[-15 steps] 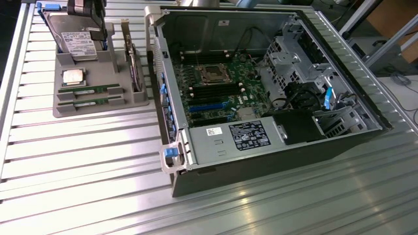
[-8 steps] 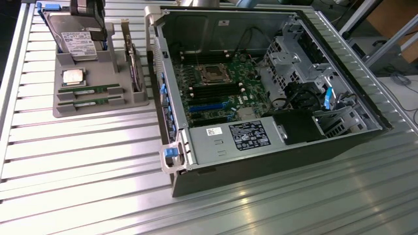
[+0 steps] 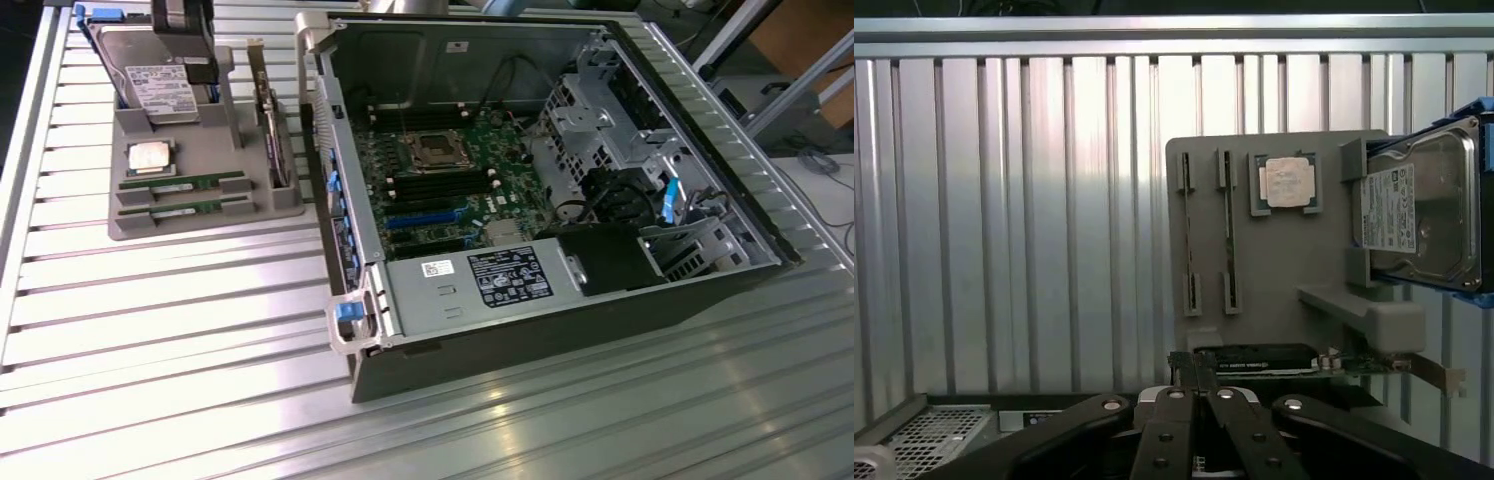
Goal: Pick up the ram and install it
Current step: 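Pick up the ram and move it above insertion slot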
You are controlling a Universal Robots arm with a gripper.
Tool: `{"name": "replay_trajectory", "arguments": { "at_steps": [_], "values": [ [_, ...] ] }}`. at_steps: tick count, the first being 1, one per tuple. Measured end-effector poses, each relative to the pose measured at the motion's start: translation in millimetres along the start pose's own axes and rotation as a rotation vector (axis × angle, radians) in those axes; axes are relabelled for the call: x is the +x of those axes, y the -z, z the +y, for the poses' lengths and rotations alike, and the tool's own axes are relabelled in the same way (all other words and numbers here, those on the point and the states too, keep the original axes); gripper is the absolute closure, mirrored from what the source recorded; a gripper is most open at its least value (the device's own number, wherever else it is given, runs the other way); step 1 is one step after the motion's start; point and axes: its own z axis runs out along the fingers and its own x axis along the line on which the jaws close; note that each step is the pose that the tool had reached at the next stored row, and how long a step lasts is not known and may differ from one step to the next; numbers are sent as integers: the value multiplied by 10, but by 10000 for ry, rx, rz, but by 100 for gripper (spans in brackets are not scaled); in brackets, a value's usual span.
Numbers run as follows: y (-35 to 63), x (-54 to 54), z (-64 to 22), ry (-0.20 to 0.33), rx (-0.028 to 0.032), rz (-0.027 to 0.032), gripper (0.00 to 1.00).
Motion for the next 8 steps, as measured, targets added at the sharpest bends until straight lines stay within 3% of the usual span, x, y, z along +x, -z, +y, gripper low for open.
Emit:
{"name": "replay_trajectory", "arguments": {
  "at_steps": [8],
  "values": [
    [0,0,0,591,-7,26,89]
  ]
}}
